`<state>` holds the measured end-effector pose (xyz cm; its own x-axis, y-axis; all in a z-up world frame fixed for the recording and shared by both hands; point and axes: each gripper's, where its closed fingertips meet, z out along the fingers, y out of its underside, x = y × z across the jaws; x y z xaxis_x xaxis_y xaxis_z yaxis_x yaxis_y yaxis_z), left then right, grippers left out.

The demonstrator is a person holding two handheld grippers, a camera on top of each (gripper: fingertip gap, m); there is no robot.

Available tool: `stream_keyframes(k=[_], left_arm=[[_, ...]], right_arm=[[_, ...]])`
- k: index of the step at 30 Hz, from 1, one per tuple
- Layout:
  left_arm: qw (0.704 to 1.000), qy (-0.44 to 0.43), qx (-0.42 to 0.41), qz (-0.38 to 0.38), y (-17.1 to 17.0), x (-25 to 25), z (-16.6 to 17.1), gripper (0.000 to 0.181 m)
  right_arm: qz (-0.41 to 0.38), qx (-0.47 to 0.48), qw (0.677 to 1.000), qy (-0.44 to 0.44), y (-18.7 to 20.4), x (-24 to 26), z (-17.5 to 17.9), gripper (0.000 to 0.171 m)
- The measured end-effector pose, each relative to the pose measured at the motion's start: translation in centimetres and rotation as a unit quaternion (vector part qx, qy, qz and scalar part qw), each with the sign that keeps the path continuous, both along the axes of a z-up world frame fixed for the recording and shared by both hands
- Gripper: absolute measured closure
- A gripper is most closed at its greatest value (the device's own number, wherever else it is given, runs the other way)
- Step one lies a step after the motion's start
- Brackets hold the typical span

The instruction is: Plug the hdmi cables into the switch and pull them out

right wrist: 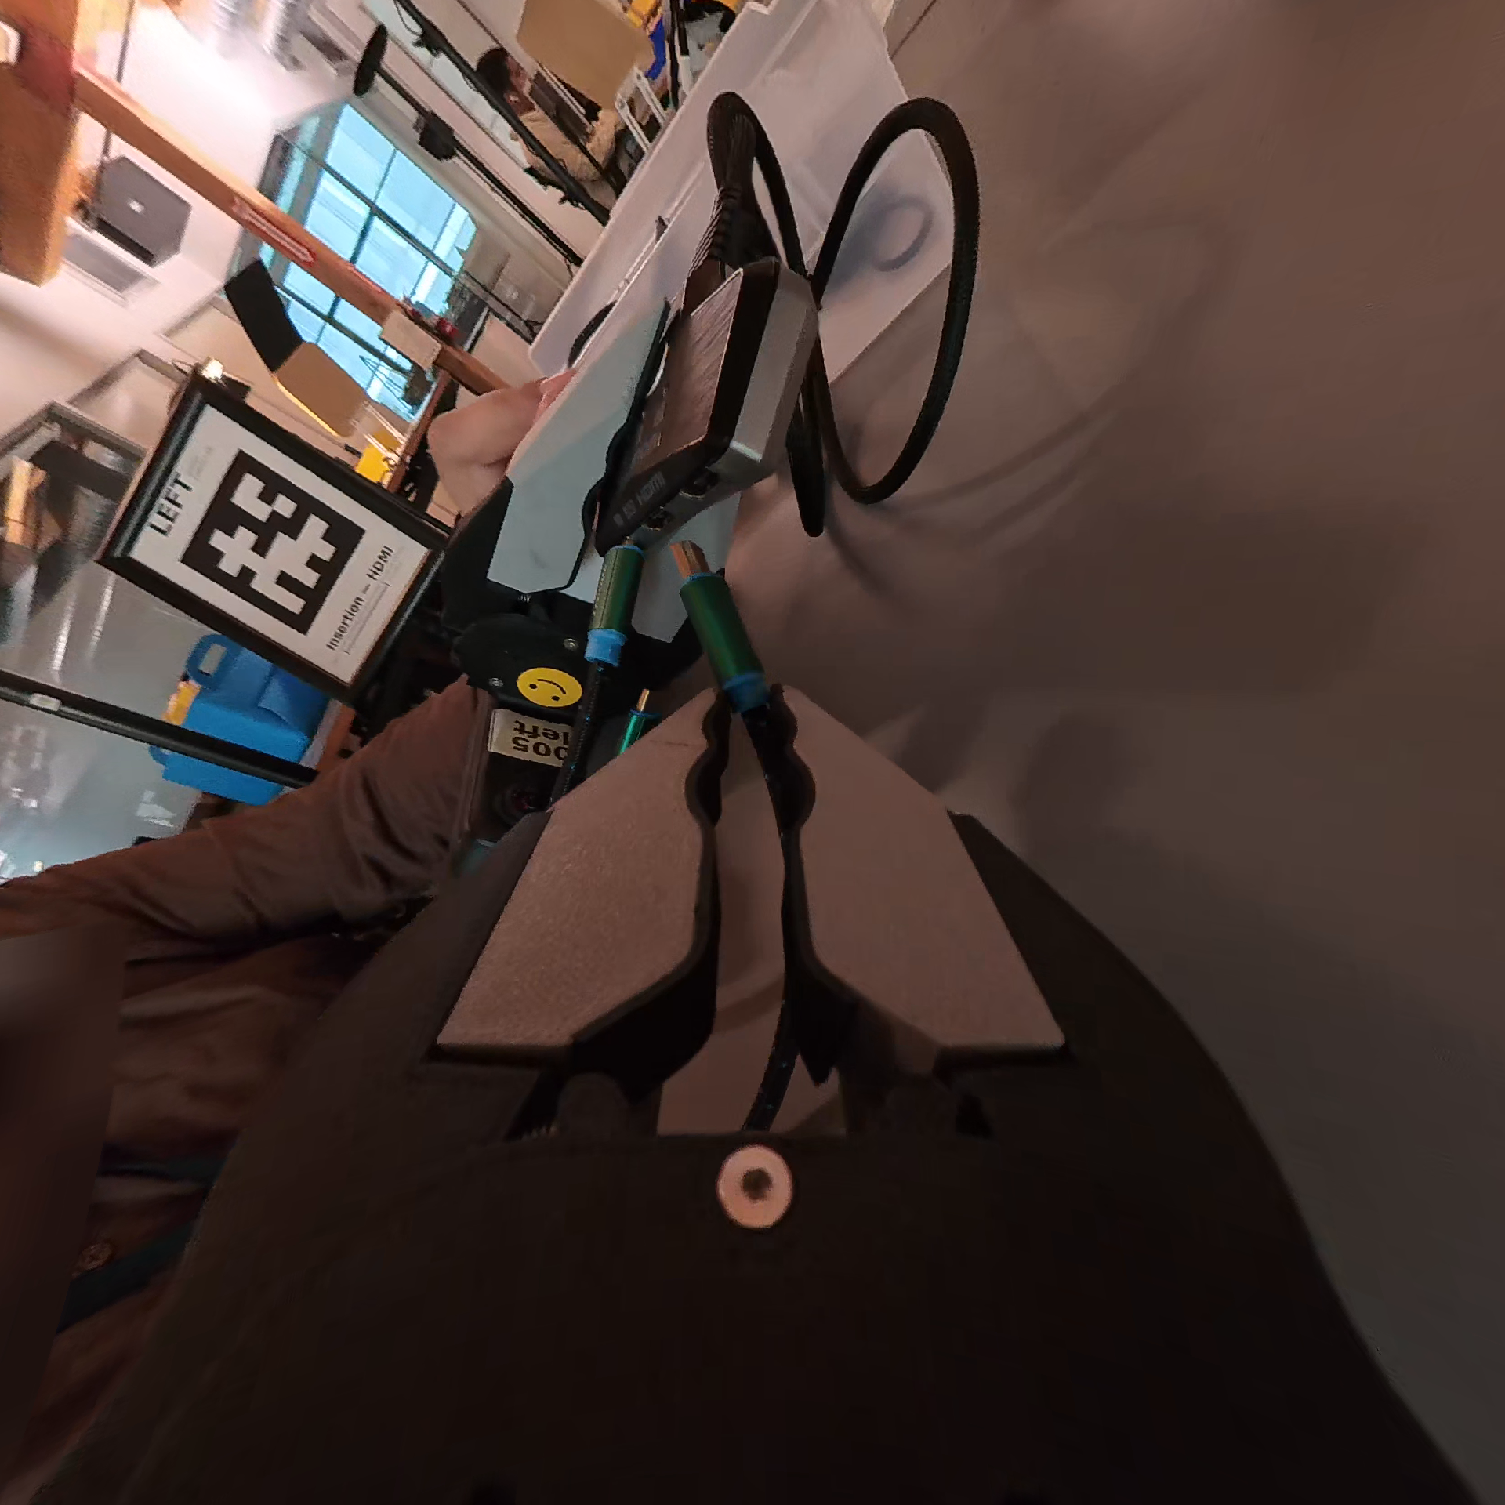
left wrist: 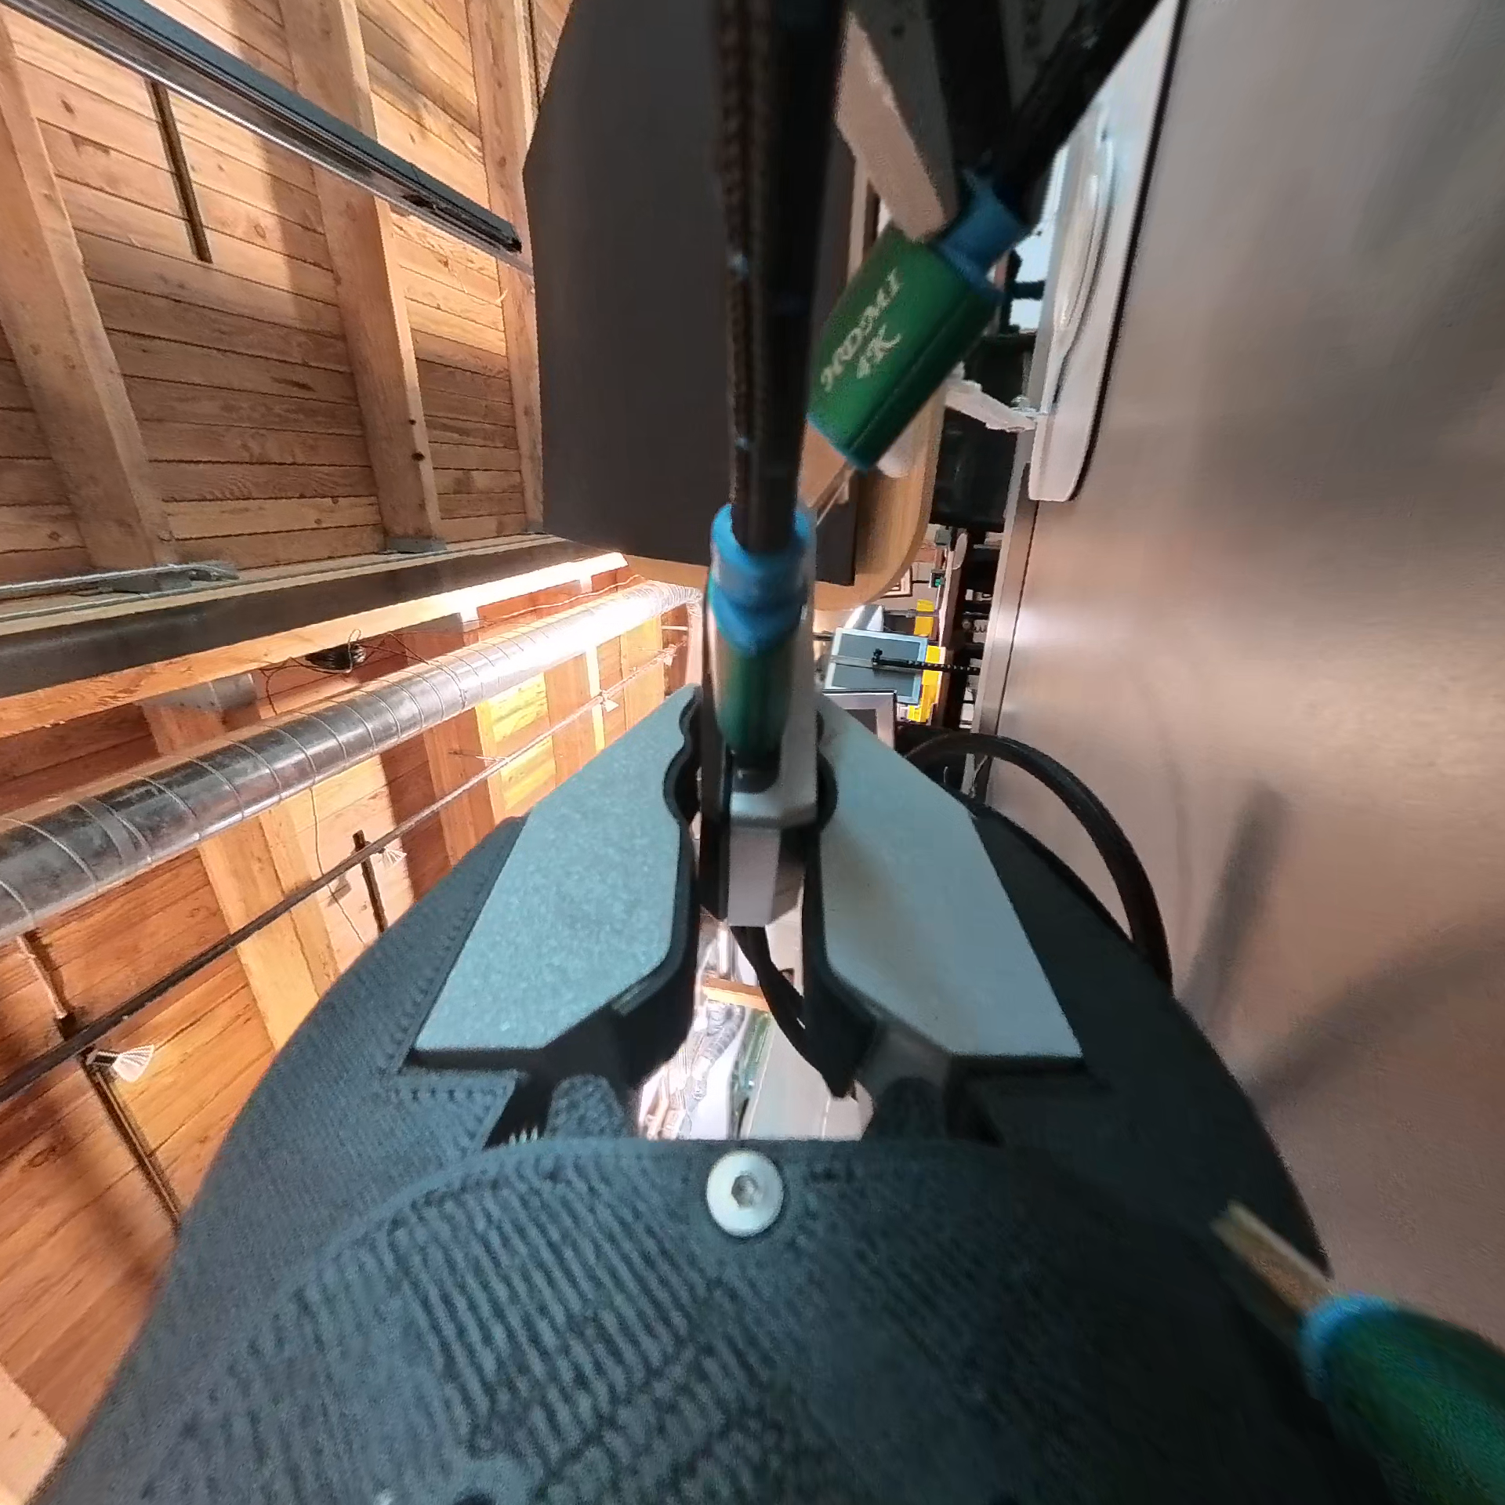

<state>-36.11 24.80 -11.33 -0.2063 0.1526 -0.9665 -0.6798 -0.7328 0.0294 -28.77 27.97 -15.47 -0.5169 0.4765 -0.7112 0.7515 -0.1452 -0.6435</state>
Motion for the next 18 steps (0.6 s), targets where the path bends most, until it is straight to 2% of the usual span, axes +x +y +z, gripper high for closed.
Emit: stream_keyframes(k=[10, 18], left_arm=[[0.999, 0.039, 0.008, -0.014, 0.3, 1.1, 1.0, 0.162], [0.999, 0.033, 0.013, -0.015, 0.2, 1.1, 1.0, 0.162]], right_arm=[[0.045, -0.116, 0.991, -0.046, -1.8, 1.2, 1.2, 0.166], [0.044, -0.178, 0.981, -0.067, -1.3, 1.2, 1.9, 0.166]])
